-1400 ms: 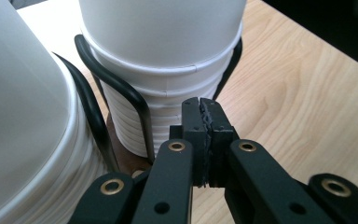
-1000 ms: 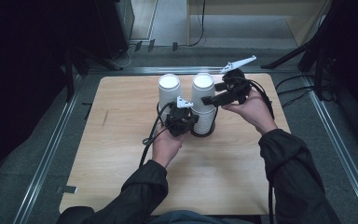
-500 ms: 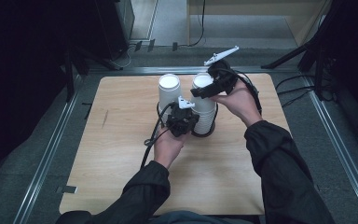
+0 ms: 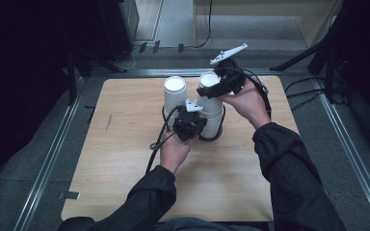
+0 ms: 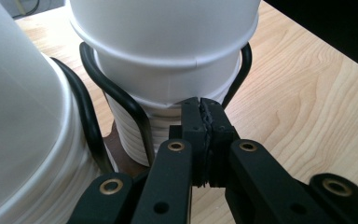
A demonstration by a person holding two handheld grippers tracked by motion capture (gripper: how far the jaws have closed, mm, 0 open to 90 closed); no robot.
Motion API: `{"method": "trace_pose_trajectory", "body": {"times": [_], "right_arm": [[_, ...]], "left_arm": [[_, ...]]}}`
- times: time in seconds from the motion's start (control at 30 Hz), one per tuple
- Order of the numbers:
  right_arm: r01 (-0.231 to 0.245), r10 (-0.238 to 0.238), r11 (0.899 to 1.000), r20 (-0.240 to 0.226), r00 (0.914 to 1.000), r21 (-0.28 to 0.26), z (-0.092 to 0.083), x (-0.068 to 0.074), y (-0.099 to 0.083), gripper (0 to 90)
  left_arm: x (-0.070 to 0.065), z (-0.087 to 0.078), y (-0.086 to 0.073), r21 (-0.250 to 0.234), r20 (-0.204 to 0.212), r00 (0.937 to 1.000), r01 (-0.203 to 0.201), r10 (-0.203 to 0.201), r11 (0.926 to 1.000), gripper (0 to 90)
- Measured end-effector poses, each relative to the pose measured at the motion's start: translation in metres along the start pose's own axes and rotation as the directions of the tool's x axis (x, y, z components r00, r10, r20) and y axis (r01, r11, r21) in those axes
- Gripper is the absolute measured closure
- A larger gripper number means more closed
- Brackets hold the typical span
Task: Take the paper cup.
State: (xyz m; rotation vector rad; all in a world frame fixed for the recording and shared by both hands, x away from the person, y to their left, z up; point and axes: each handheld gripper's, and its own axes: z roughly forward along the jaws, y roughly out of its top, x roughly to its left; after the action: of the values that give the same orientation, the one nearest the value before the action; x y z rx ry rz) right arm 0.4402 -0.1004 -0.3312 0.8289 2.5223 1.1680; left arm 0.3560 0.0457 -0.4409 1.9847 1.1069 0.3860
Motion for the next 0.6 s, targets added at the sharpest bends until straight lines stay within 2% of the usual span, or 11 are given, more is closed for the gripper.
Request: {"method": "trace_pose_trajectory", "body": {"times": [0.1,0.3,0.37,0.4,0.47,0.5,0.53,0.6], "right_arm": [[0.012,-0.012,1.0,-0.002,0.9999,-0.008,-0.008,0.002,0.007,24.3],[0.029,-0.029,0.999,-0.003,0.9996,-0.039,-0.043,0.008,0.031,24.3],[0.034,-0.034,0.998,-0.005,0.9994,-0.057,-0.055,0.01,0.037,24.3],[0.034,-0.034,0.998,-0.005,0.9994,-0.057,-0.055,0.01,0.037,24.3],[0.047,-0.048,0.996,-0.008,0.9988,-0.073,-0.068,0.013,0.043,24.3],[0.064,-0.064,0.994,-0.001,0.9979,-0.092,-0.082,0.016,0.046,24.3],[0.064,-0.064,0.994,-0.001,0.9979,-0.092,-0.082,0.016,0.046,24.3],[0.072,-0.073,0.993,-0.011,0.9973,-0.099,-0.095,0.018,0.048,24.3]], "left_arm": [[0.0,0.0,0.0,0.0,0.003,1.0,-0.007,0.007,1.0,88.6],[0.001,0.0,-0.001,-0.008,0.015,0.9999,-0.001,0.001,1.0,87.3],[0.004,-0.001,-0.001,0.003,0.036,0.9993,-0.006,0.005,1.0,86.1],[0.005,-0.001,-0.001,0.004,0.046,0.9989,0.001,-0.002,1.0,86.1],[0.006,-0.002,-0.001,0.0,0.056,0.9984,0.002,-0.002,1.0,85.5],[0.008,-0.004,0.0,0.004,0.075,0.9971,0.012,-0.012,0.9999,84.2],[0.008,-0.004,0.0,0.004,0.075,0.9971,0.012,-0.012,0.9999,83.8],[0.008,-0.006,0.0,0.005,0.09,0.996,0.007,-0.007,1.0,82.8]]}}
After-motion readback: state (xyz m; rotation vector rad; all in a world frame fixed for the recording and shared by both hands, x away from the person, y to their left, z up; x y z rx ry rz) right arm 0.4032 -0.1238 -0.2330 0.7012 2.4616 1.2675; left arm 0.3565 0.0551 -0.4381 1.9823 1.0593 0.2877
